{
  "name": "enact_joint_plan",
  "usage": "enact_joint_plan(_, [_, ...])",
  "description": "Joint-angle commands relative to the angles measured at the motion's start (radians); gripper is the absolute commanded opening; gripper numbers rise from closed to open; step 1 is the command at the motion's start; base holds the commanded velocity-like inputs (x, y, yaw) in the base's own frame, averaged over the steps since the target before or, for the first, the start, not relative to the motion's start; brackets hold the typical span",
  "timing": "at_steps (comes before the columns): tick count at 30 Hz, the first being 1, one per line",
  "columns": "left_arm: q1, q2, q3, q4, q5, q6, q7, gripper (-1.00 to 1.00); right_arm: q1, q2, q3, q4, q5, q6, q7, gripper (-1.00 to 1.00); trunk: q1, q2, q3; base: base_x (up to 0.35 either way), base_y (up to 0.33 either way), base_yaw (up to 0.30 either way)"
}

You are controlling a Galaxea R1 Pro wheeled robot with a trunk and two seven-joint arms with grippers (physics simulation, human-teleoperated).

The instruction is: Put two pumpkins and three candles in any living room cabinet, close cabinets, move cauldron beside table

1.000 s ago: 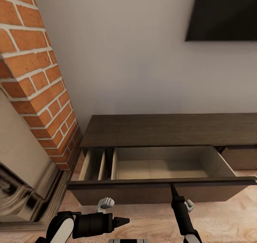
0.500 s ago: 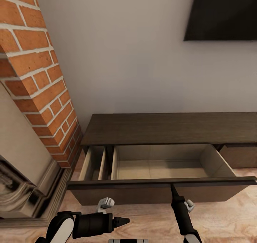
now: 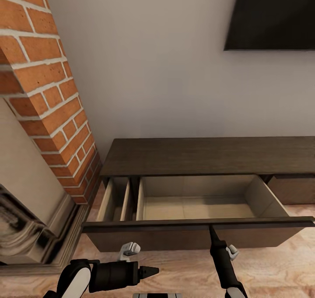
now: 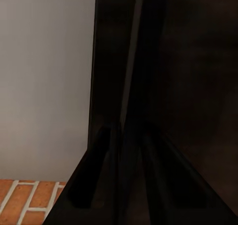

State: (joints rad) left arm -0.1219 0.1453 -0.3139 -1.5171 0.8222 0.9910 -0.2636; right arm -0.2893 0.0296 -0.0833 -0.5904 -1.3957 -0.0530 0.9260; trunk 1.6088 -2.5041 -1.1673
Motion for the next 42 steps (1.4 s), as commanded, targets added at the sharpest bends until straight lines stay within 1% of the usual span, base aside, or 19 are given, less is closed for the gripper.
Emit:
enact_joint_plan(1, [-0.001,0.0,-0.001,0.0,-0.008,0.001,-0.008,1.0,-0.001,0.001,0.007,0.0,0.006,0.001,0.011,-1.0,0.0,0.0,-0.001,0.0,0.0,0.0])
enact_joint_plan(26, [-0.001,0.0,-0.001,0.002,-0.007,0.002,-0.008,1.0,-0.001,0.001,0.007,0.0,0.006,0.001,0.011,-1.0,0.0,0.0,-0.001,-0.05,0.0,0.0])
enact_joint_plan(42, [-0.001,0.0,0.001,0.002,-0.008,0.001,-0.008,1.0,-0.001,0.001,0.007,0.0,0.006,0.001,0.011,-1.0,0.0,0.0,-0.001,-0.005,0.0,0.0])
